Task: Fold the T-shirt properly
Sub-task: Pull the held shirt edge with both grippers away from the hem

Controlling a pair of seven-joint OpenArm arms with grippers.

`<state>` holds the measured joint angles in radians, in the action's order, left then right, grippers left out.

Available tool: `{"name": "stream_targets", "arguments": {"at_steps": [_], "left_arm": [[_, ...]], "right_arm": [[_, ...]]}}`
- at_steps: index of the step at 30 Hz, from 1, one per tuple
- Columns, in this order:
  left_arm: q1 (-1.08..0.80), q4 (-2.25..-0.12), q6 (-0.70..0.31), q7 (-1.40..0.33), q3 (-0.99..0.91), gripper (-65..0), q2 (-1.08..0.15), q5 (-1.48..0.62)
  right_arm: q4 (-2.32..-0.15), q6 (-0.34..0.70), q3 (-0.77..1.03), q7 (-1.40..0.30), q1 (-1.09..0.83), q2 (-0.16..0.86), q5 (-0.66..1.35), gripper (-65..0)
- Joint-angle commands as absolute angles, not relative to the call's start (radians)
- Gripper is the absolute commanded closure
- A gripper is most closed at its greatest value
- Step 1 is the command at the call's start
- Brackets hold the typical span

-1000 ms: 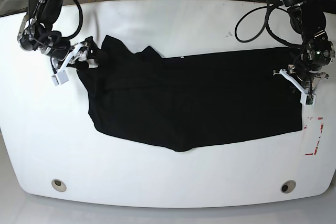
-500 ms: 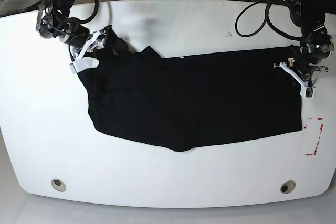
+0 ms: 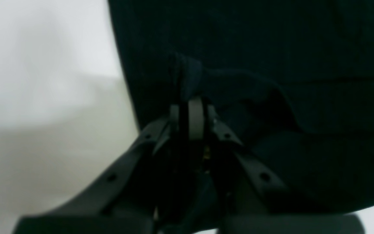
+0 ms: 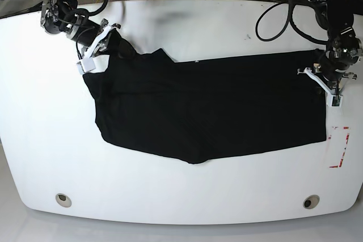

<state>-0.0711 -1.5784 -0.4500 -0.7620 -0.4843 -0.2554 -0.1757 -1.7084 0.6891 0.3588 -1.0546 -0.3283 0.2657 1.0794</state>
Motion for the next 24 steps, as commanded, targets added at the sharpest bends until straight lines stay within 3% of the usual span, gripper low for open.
{"name": "stream_targets", "arguments": {"at_steps": [1, 7, 21, 24], "left_arm": [[-0.061, -1.601, -0.449, -0.742, -0.492, 0.0, -0.285, -0.182], [-0.058, -1.601, -0.449, -0.739, -0.492, 0.0, -0.3, -0.182], [-0.064, -1.592, -0.444, -0.684, -0.493, 0.0, -0.314, -0.157], [-0.062, -1.593, -0.444, -0.68, -0.493, 0.0, -0.309, -0.117]], "right_arm": [[-1.784, 0.698, 0.366, -1.027, -0.312, 0.312, 1.127, 0.0], [-1.748, 0.698, 0.326, -1.047, -0.199, 0.39, 1.129, 0.0], [-1.356, 0.698, 0.085, -1.049, 0.182, 0.524, 1.102, -0.3], [-1.342, 0.698, 0.085, -1.049, 0.189, 0.544, 1.066, -16.5]]}}
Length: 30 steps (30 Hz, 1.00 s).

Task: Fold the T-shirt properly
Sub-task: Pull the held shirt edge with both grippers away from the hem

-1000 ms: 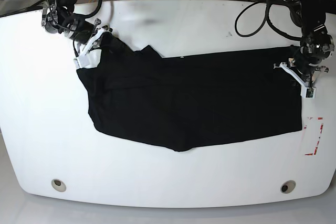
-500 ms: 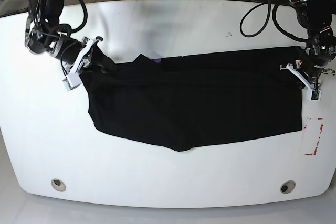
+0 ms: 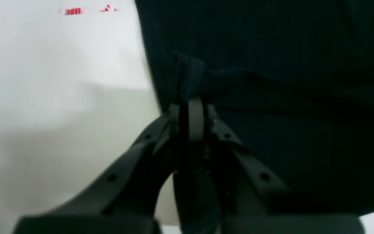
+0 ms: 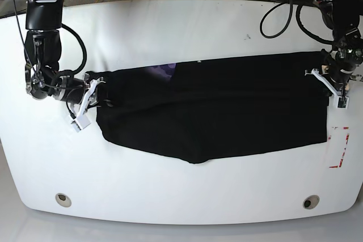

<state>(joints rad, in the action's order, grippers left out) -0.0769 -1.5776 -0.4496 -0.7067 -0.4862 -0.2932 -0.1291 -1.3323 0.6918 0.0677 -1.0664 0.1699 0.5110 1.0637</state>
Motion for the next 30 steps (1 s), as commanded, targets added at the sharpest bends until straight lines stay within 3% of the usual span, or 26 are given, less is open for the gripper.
{"name": "stream_targets", "arguments": {"at_steps": [1, 3, 5, 6, 8, 11, 19, 30], "left_arm": [[-0.061, -1.593, -0.446, -0.684, -0.493, 0.0, -0.309, -0.111], [-0.058, -1.593, -0.446, -0.691, -0.484, -1.7, -0.309, -0.107], [-0.058, -1.6, -0.449, -0.722, -0.481, -13.5, -0.311, -0.114], [-0.054, -1.603, -0.45, -0.742, -0.478, -22.5, -0.309, -0.114], [-0.054, -1.624, -0.45, -0.76, -0.475, -43.9, -0.308, -0.119], [-0.058, -1.659, -0.452, -0.76, -0.484, -63.7, -0.306, -0.188], [-0.137, -1.662, -0.452, -0.762, -0.478, -61.9, -0.392, -0.404], [-0.16, -1.506, -0.452, -0.756, -0.478, -61.8, -0.395, -0.401]], "right_arm": [[-1.342, 0.698, 0.099, -1.049, 0.185, 0.552, 1.052, -23.1], [-1.343, 0.698, 0.127, -1.05, 0.168, 0.562, 1.04, -36.8], [-1.357, 0.698, 0.166, -1.05, 0.13, 0.578, 1.036, -46.8], [-1.369, 0.698, 0.196, -1.05, 0.108, 0.579, 1.032, -50.3], [-1.383, 0.698, 0.26, -1.05, 0.048, 0.581, 1.03, -52.8], [-1.383, 0.698, 0.312, -1.049, -0.002, 0.581, 1.029, -52.5], [-1.383, 0.698, 0.321, -0.99, -0.022, 0.501, 0.803, -52.5], [-1.377, 0.698, 0.32, -0.926, 0.015, 0.381, 0.587, -51.5]]}}
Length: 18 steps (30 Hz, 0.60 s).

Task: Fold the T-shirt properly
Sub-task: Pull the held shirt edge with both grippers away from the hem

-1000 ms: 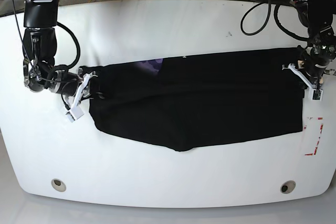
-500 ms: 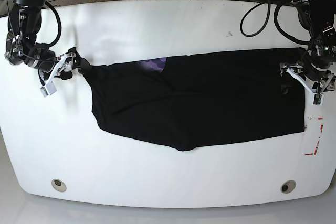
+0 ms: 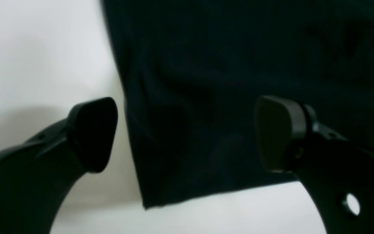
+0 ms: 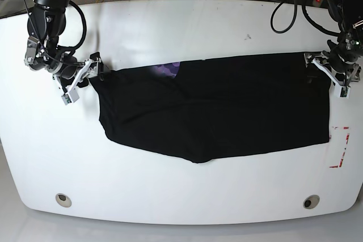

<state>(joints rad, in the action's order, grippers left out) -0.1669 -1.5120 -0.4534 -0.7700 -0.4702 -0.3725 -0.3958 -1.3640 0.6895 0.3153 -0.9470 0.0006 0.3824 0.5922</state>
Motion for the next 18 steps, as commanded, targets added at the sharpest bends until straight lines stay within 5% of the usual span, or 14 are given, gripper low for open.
{"name": "stream_targets", "arguments": {"at_steps": [1, 6, 11, 15, 18], "left_arm": [[-0.16, -1.497, -0.452, -0.756, -0.478, -61.4, -0.394, -0.4], [-0.156, -1.442, -0.449, -0.754, -0.475, -48.6, -0.392, -0.39], [-0.131, -1.371, -0.452, -0.72, -0.466, -24.2, -0.383, -0.372], [-0.147, -1.388, -0.461, -0.733, -0.45, -8.3, -0.374, -0.372], [-0.197, -1.446, -0.515, -0.759, -0.45, -6.2, -0.374, -0.371]], "right_arm": [[-1.377, 0.698, 0.32, -0.92, 0.016, 0.372, 0.567, -49.0], [-1.377, 0.698, 0.32, -0.895, 0.018, 0.351, 0.513, -29.5], [-1.391, 0.698, 0.32, -0.895, 0.012, 0.351, 0.518, -2.7], [-1.44, 0.698, 0.321, -0.903, -0.019, 0.357, 0.518, 0.0], [-1.508, 0.698, 0.346, -0.931, -0.065, 0.375, 0.518, 0.0]]}}
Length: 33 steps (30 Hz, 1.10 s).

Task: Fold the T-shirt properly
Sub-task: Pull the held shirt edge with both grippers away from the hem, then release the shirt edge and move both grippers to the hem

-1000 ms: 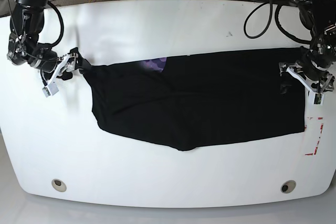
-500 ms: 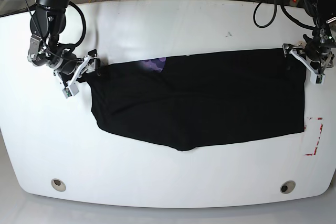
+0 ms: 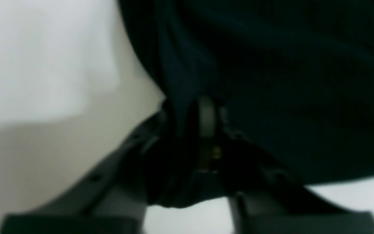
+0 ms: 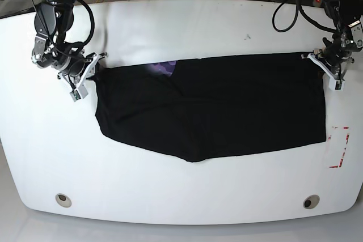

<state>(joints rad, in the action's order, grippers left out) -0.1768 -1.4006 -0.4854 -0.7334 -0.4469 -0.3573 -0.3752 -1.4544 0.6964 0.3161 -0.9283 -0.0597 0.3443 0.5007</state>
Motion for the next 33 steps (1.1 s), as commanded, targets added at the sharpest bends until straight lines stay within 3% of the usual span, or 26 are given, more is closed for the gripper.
{"name": "stream_targets", "arguments": {"at_steps": [1, 12, 15, 19, 21, 24, 33], "left_arm": [[-0.216, -1.477, -0.538, -0.766, -0.452, -6.9, -0.372, -0.371], [-0.404, -1.646, -0.576, -0.809, -0.455, -11.7, -0.378, -0.371], [-0.407, -1.647, -0.576, -0.816, -0.455, -19.6, -0.378, -0.371], [-0.403, -1.652, -0.576, -0.816, -0.453, -40.3, -0.378, -0.378], [-0.392, -1.692, -0.576, -0.816, -0.453, -49.7, -0.377, -0.378], [-0.371, -1.796, -0.576, -0.816, -0.455, -53.8, -0.374, -0.378], [-0.105, -1.831, -0.556, -0.851, -0.409, -53.6, -0.36, -0.36]], "right_arm": [[-1.527, 0.698, 0.369, -0.944, -0.085, 0.377, 0.518, 0.0], [-1.712, 0.698, 0.57, -1.033, -0.366, 0.374, 0.518, -0.5], [-1.745, 0.698, 0.601, -1.033, -0.424, 0.372, 0.518, -10.8], [-1.819, 0.698, 0.631, -1.035, -0.447, 0.343, 0.518, -33.8], [-1.868, 0.698, 0.679, -1.044, -0.441, 0.326, 0.518, -42.0], [-1.906, 0.698, 0.704, -1.081, -0.383, 0.323, 0.518, -45.5], [-1.762, 0.698, 0.679, -1.193, -0.054, 0.326, 0.464, -45.0]]}}
